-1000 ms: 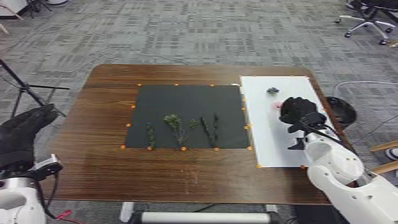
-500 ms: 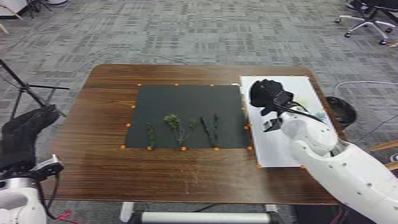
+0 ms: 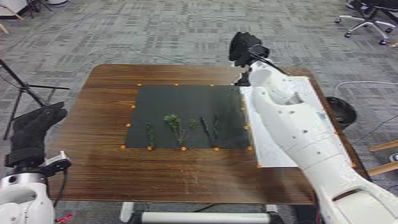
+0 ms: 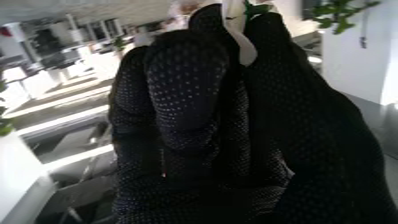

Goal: Arrange flowers

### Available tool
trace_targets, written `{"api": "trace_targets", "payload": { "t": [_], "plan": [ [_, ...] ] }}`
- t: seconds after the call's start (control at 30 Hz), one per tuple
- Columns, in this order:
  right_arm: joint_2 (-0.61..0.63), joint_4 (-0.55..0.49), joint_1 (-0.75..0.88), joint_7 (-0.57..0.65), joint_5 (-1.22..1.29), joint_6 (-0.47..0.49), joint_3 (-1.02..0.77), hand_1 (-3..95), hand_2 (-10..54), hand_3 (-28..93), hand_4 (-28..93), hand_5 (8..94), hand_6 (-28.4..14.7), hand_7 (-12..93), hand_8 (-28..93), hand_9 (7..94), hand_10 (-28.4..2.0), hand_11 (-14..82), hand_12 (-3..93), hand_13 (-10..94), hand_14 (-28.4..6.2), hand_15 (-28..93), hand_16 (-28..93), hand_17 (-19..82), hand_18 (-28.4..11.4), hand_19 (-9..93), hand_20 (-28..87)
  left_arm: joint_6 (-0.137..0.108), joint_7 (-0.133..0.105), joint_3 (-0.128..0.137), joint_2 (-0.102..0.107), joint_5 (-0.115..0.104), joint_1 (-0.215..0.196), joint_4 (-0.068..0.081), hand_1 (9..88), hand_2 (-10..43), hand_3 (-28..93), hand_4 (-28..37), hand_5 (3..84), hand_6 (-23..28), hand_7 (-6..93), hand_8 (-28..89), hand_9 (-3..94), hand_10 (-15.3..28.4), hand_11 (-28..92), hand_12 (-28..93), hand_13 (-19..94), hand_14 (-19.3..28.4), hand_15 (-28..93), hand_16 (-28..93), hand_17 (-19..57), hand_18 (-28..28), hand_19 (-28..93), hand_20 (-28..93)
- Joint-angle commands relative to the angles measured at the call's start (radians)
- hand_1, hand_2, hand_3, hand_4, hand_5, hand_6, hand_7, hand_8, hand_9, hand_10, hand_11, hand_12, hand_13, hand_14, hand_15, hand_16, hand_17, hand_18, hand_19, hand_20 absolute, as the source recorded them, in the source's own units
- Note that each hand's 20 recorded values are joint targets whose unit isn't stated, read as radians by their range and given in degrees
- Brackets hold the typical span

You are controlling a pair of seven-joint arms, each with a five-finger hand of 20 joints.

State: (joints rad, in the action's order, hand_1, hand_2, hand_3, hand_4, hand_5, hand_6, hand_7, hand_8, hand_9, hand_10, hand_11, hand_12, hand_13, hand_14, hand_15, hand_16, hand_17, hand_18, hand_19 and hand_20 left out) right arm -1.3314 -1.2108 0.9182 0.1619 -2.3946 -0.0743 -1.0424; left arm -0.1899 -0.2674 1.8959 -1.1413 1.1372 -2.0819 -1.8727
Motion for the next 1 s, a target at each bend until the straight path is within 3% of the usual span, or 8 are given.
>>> {"api": "trace_targets", "payload": {
  "t": [0.03, 0.4, 0.5, 0.57, 0.67, 1.0],
  "plan": [
    [-0.072, -0.09, 0.012, -0.056, 0.056, 0.051, 0.194, 61.9, -9.5, 57, -13, 73.5, -0.5, 28, 20, 89.3, -7.2, 8.4, 40.8, 88, -2.6, 44, 38, 49, -16.5, 61, 51, 0.006, 0.001, 0.004, 0.009, 0.003, 0.0, -0.001, 29.7, 1.0, 68, -19.8, 53.1, 3.0, 15.9, -7, 52.6, 13.9, 21, 14, 43, 16.2, 15, 2, 8.9, 12.5, 13, 20],
    [-0.061, -0.205, -0.006, -0.117, 0.128, 0.115, 0.403, 61.8, -9.5, 57, -13, 73.5, -0.5, 28, 19, 89.4, -7.2, 8.5, 40.8, 88, -2.5, 44, 38, 49, -16.5, 61, 51, 0.01, 0.012, -0.009, 0.028, 0.005, 0.02, 0.008, 29.7, 1.0, 68, -19.6, 53.1, 3.0, 15.9, -7, 52.6, 13.9, 21, 14, 42, 16.1, 15, 2, 8.9, 12.5, 13, 20],
    [-0.042, -0.239, 0.005, -0.154, 0.148, 0.14, 0.443, 61.7, -9.5, 57, -13, 73.5, -0.5, 28, 19, 89.5, -7.1, 8.5, 40.9, 88, -2.6, 44, 38, 49, -16.4, 61, 51, 0.0, 0.005, -0.007, 0.026, -0.002, 0.01, 0.007, 29.7, 1.0, 68, -19.7, 53.1, 3.0, 15.9, -7, 52.6, 13.9, 21, 14, 43, 16.2, 15, 2, 8.9, 12.5, 13, 20],
    [-0.035, -0.252, 0.011, -0.171, 0.142, 0.159, 0.463, 61.6, -9.5, 57, -13, 73.5, -0.5, 28, 19, 89.6, -7.1, 8.3, 40.7, 88, -2.5, 44, 38, 49, -16.5, 61, 51, -0.016, -0.001, -0.015, 0.03, -0.018, 0.01, 0.008, 29.5, 1.0, 68, -19.8, 52.5, 3.1, 15.7, -7, 52.7, 14.0, 21, 14, 43, 16.2, 15, 2, 8.9, 12.5, 13, 20],
    [-0.034, -0.262, 0.025, -0.196, 0.147, 0.175, 0.478, 61.6, -9.5, 57, -14, 73.5, -0.6, 28, 19, 89.5, -7.0, 8.3, 40.7, 88, -2.6, 44, 38, 49, -16.4, 61, 51, -0.021, -0.003, -0.019, 0.032, -0.02, 0.013, 0.011, 28.7, 1.2, 69, -20.5, 50.0, 3.2, 15.1, -7, 52.5, 14.1, 21, 14, 43, 16.2, 15, 2, 8.8, 12.6, 13, 20],
    [-0.072, -0.25, 0.078, -0.236, 0.085, 0.211, 0.467, 61.7, -9.5, 57, -14, 73.8, -0.6, 28, 18, 89.6, -7.0, 7.8, 39.7, 88, -2.5, 44, 38, 49, -16.4, 61, 51, 0.0, -0.007, -0.043, 0.036, -0.017, 0.047, 0.027, 27.5, 1.7, 69, -21.9, 49.0, 3.4, 14.8, -7, 52.0, 14.1, 21, 14, 43, 16.4, 15, 2, 8.8, 12.6, 13, 20]
  ]
}}
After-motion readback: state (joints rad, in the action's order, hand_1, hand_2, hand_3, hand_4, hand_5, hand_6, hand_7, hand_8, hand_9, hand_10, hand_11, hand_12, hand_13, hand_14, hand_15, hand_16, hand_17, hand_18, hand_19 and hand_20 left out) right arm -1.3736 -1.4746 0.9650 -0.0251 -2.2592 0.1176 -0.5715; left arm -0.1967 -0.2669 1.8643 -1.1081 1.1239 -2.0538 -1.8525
